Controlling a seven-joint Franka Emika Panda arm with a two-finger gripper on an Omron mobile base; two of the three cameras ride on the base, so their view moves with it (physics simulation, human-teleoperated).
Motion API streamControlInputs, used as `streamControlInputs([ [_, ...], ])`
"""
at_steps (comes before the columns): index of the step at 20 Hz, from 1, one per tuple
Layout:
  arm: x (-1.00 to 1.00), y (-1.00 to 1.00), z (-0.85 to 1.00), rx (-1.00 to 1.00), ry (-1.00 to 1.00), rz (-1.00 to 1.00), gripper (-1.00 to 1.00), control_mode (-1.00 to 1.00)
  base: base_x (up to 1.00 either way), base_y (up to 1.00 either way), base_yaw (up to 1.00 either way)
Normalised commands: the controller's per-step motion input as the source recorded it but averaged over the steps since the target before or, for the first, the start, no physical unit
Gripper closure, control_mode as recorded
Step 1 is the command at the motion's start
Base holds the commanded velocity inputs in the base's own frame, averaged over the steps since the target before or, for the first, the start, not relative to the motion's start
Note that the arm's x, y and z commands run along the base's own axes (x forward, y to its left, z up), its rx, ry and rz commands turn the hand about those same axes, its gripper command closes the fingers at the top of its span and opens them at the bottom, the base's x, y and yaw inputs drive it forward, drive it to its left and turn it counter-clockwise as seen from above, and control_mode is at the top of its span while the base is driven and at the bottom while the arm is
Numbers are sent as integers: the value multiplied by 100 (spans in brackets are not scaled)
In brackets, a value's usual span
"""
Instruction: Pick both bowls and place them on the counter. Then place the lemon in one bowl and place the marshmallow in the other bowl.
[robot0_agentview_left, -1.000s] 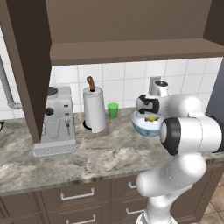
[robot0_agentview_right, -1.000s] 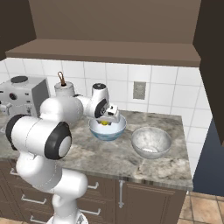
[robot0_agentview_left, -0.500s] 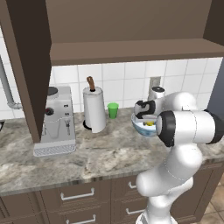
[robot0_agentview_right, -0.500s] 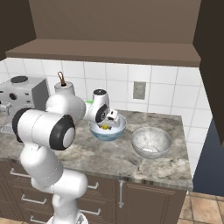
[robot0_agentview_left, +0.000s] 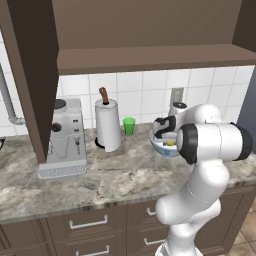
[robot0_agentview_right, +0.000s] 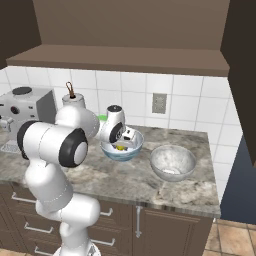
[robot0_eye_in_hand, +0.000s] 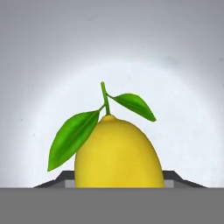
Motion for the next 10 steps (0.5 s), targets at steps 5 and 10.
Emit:
streamControlInputs([
  [5,4,0,-7,0,0,0,100,-100,0,0,0],
  [10,4,-1,0,0,2,0,-100,-100,0,0,0],
])
